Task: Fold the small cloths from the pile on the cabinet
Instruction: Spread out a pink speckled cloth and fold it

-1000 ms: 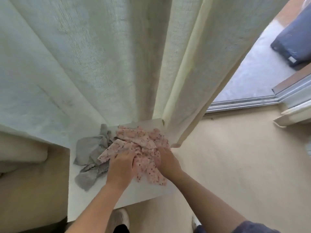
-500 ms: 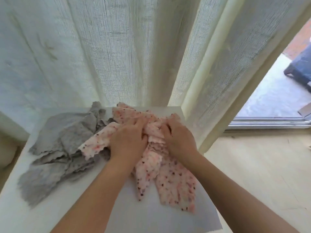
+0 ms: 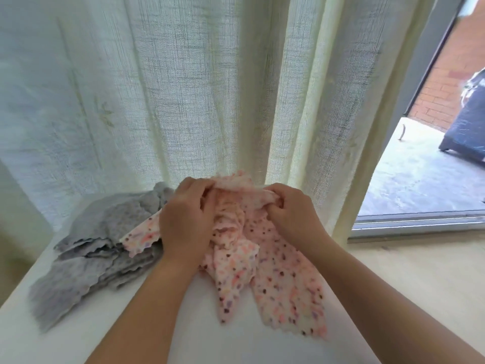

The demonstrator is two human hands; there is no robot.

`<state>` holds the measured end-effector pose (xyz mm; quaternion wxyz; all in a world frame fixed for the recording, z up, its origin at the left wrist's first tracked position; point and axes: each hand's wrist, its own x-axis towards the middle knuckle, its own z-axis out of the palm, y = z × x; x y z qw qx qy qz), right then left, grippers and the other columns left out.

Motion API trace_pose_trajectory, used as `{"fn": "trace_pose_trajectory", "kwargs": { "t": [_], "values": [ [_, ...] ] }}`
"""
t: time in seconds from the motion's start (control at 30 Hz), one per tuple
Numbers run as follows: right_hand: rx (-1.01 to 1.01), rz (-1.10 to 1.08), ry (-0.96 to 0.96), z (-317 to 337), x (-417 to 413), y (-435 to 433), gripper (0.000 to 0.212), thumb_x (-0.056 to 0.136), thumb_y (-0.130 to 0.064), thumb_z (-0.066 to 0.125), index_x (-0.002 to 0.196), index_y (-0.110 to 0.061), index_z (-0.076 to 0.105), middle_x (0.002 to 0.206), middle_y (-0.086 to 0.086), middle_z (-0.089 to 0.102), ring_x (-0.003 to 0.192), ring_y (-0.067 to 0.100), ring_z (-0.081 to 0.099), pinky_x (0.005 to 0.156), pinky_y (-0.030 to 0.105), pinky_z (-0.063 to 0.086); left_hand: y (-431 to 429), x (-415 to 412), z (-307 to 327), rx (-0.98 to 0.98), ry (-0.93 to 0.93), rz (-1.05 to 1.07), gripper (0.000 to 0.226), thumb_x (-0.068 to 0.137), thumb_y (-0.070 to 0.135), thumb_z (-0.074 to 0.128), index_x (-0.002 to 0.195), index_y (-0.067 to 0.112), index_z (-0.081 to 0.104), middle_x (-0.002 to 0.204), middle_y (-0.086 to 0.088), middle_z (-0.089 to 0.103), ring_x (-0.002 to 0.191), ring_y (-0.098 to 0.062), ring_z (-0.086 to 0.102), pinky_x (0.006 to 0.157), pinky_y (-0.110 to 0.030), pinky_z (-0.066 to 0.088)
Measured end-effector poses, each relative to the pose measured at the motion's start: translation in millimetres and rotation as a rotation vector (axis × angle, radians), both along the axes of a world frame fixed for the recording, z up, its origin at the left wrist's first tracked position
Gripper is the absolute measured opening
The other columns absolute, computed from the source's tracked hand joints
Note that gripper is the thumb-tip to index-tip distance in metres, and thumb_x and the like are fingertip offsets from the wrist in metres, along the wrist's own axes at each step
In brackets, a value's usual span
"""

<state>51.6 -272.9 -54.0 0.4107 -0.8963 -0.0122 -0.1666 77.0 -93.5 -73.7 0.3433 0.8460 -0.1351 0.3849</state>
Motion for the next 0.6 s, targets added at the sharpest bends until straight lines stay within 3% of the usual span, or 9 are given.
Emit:
{"fn": "trace_pose_trajectory", "kwargs": {
  "t": [0.07, 0.13, 0.2, 0.3, 0.47, 0.53, 0.6],
  "values": [
    [0.052, -0.032, -0.008, 2, -4, 1, 0.023, 0.087, -0.010, 0.054, 0.088, -0.028, 0.068, 0.074, -0.009, 0.067, 0.074, 0.011, 0.063, 0.069, 0.026, 0.049, 2, 1, 6, -0.086, -0.049, -0.055, 0.007, 0.092, 0.014, 0.063, 0.095, 0.009, 0.066, 0.095, 0.002, 0.057, 0.079, -0.013, 0.056, 0.071, -0.020, 0.044],
    [0.141, -0.066, 0.000, 3, -6, 2, 0.026, 0.085, -0.003, 0.051, 0.086, -0.022, 0.068, 0.073, -0.003, 0.068, 0.073, 0.021, 0.066, 0.072, 0.035, 0.053, 0, -1, 17, -0.177, -0.105, -0.140, 0.007, 0.096, 0.014, 0.056, 0.096, 0.007, 0.059, 0.094, 0.005, 0.055, 0.084, -0.006, 0.054, 0.077, -0.011, 0.040],
    [0.304, -0.101, 0.014, 10, -10, 4, 0.027, 0.089, -0.001, 0.048, 0.084, -0.019, 0.068, 0.068, -0.003, 0.068, 0.066, 0.018, 0.063, 0.073, 0.038, 0.055, -3, -8, 35, -0.297, -0.086, -0.188, 0.010, 0.100, 0.019, 0.046, 0.098, 0.010, 0.051, 0.078, 0.010, 0.054, 0.070, 0.001, 0.051, 0.064, -0.010, 0.038],
    [0.550, -0.158, 0.014, 30, -21, 5, 0.027, 0.093, -0.001, 0.045, 0.080, -0.016, 0.064, 0.057, -0.009, 0.061, 0.061, 0.011, 0.055, 0.068, 0.031, 0.052, 1, -16, 74, -0.453, -0.116, -0.181, 0.010, 0.103, 0.022, 0.041, 0.095, 0.015, 0.041, 0.066, 0.012, 0.044, 0.055, 0.001, 0.046, 0.050, -0.013, 0.033],
    [0.779, -0.216, -0.019, 71, -33, 11, 0.023, 0.093, -0.007, 0.045, 0.079, -0.015, 0.061, 0.074, 0.000, 0.061, 0.073, 0.015, 0.055, 0.067, 0.029, 0.048, 18, -22, 123, -0.687, -0.028, -0.155, 0.016, 0.102, 0.028, 0.043, 0.095, 0.013, 0.045, 0.062, 0.007, 0.040, 0.047, 0.000, 0.039, 0.045, -0.013, 0.032],
    [0.916, -0.210, -0.006, 83, -42, 24, 0.031, 0.093, -0.005, 0.038, 0.075, -0.014, 0.062, 0.061, -0.005, 0.062, 0.064, 0.012, 0.055, 0.059, 0.026, 0.045, 23, -27, 126, -0.747, 0.069, -0.144, 0.017, 0.102, 0.030, 0.044, 0.099, 0.014, 0.049, 0.069, 0.008, 0.048, 0.053, 0.005, 0.046, 0.049, -0.008, 0.036],
    [1.059, -0.228, 0.013, 87, -54, 34, 0.032, 0.095, -0.007, 0.038, 0.075, -0.013, 0.062, 0.056, -0.005, 0.061, 0.058, 0.011, 0.056, 0.055, 0.025, 0.046, 26, -31, 126, -0.821, 0.224, -0.174, 0.022, 0.099, 0.035, 0.049, 0.106, 0.015, 0.053, 0.086, 0.008, 0.058, 0.075, 0.003, 0.056, 0.064, -0.006, 0.041]
  ]
}}
